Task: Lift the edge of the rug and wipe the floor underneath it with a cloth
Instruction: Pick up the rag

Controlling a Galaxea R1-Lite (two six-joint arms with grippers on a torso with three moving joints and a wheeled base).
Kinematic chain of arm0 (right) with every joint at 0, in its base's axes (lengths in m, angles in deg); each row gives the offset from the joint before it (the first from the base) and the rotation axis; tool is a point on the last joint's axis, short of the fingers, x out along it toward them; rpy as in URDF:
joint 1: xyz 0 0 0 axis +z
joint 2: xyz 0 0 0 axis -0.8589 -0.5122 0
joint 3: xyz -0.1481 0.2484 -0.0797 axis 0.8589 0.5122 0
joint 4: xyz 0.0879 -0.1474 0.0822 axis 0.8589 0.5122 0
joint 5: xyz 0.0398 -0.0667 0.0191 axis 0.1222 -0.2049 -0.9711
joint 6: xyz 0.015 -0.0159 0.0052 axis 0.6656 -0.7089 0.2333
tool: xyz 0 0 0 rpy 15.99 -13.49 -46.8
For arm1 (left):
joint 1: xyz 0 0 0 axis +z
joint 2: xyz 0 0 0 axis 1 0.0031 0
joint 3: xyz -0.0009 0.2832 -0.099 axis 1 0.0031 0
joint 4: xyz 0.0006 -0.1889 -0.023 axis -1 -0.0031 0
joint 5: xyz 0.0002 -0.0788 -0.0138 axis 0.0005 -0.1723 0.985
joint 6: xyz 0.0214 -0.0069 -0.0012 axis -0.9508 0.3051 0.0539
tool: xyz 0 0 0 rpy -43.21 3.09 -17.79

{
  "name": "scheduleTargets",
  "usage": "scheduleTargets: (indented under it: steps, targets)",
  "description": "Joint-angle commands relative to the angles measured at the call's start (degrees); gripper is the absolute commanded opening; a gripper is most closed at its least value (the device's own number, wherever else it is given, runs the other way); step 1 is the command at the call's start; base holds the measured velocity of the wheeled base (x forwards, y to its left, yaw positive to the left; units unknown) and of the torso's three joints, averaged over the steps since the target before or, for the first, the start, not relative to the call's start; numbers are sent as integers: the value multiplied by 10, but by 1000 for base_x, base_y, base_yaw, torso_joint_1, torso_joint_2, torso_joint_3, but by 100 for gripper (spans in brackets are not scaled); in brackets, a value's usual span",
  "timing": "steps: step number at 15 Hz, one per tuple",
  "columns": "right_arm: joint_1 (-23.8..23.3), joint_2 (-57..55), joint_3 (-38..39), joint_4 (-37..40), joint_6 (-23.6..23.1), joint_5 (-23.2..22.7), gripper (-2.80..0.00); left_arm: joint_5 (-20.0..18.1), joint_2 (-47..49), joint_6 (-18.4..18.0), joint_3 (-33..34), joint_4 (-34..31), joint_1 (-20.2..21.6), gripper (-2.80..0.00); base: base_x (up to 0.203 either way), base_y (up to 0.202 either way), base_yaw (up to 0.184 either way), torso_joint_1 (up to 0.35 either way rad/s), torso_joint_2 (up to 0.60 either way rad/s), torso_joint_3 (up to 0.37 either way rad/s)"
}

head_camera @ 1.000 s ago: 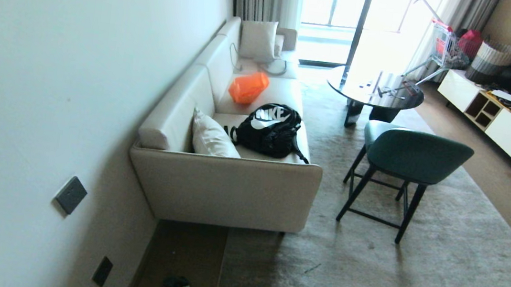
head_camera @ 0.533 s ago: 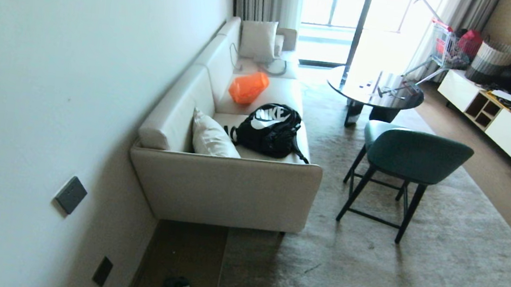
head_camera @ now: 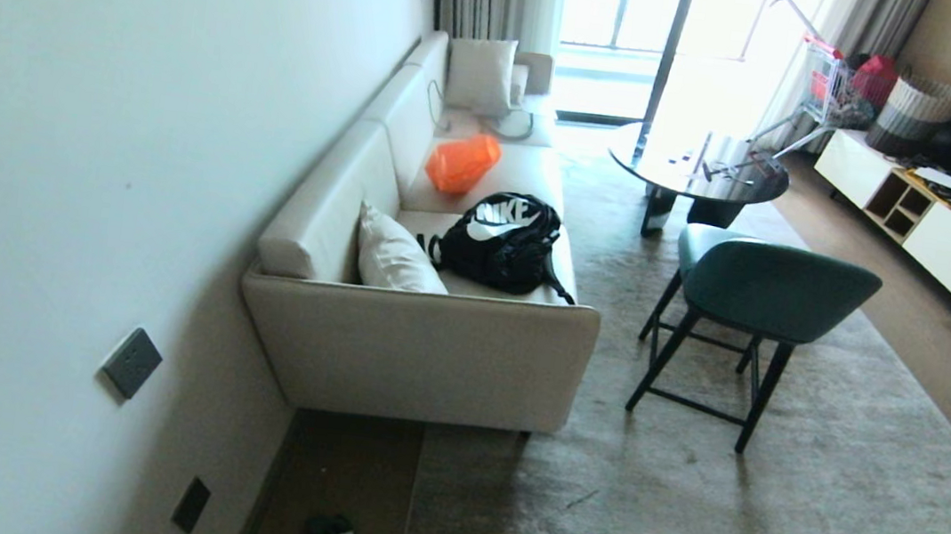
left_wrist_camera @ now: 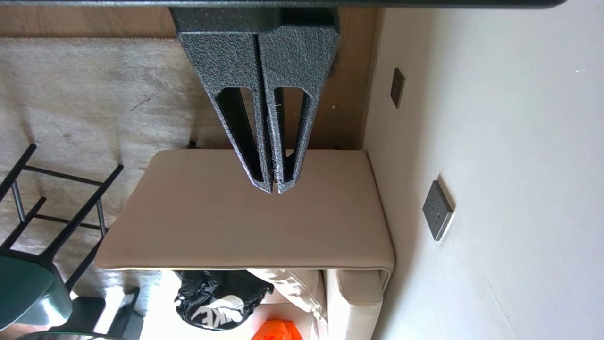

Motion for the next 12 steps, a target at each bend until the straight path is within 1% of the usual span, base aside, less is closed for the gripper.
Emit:
scheduleTargets:
  steps: [1,12]
  targets:
    - [0,-1,0,0,0,0,-280,0,0,0,0,0,0,-280,0,0,0,0,0,0]
    - [0,-1,0,0,0,0,-280,-1,0,0,0,0,0,-280,0,0,0,0,0,0]
